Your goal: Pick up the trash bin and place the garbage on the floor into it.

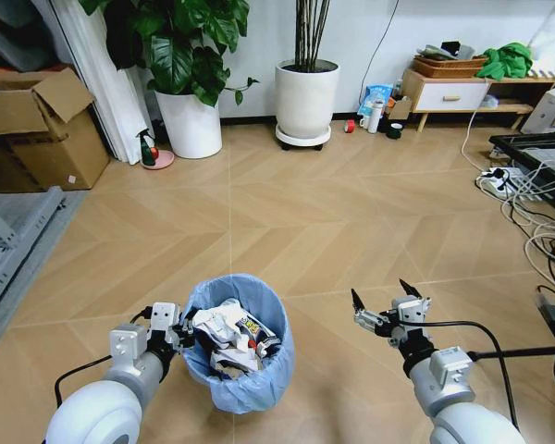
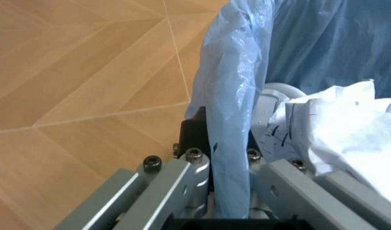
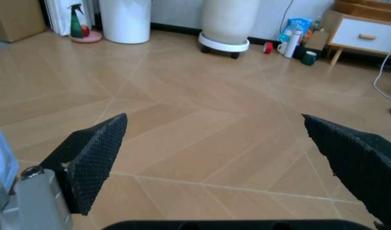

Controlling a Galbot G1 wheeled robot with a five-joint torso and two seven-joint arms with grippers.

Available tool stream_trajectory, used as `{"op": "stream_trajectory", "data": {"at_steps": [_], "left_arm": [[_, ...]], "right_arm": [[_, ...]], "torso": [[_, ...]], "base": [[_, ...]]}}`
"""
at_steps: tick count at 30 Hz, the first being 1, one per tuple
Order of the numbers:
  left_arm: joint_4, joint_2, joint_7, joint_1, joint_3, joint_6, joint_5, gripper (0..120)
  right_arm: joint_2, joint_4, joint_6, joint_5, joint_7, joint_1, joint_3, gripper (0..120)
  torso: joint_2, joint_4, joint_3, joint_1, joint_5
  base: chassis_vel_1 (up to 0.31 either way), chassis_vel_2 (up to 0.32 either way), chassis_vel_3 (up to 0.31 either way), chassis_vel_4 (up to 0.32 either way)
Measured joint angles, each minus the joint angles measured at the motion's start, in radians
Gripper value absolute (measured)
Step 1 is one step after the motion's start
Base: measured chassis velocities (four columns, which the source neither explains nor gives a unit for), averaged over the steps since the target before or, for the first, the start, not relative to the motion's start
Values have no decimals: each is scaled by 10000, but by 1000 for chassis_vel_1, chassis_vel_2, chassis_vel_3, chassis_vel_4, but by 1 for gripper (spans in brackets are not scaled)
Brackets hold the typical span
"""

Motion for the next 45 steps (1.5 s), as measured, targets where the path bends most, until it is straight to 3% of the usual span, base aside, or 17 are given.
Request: {"op": "stream_trajectory", "data": {"at_steps": [12,17,24,28,45], "left_arm": [[320,-156,-367,-277,102,-152,-280,0],[895,-190,-1295,-690,113,-19,-742,0],[2179,-323,-3076,-1434,74,238,-2473,0],[2606,-469,-3530,-1577,99,249,-2687,0],[3205,-881,-3531,-1524,45,179,-2545,0]], "right_arm": [[76,-122,491,-27,-104,-30,-4,100],[10,-136,518,-31,-107,-17,26,100],[-119,-54,512,76,-98,-43,310,100],[-139,-21,521,129,-85,-97,486,100],[-247,-34,569,266,-38,-59,643,100]], "torso": [[0,-1,-1,-2,0],[0,-2,1,1,1],[0,0,1,0,2],[0,-2,1,1,-2],[0,-1,0,0,1]], "base": [[85,-86,-74,78],[-18,11,9,-21],[0,0,0,0],[0,0,0,0],[0,0,0,0]]}}
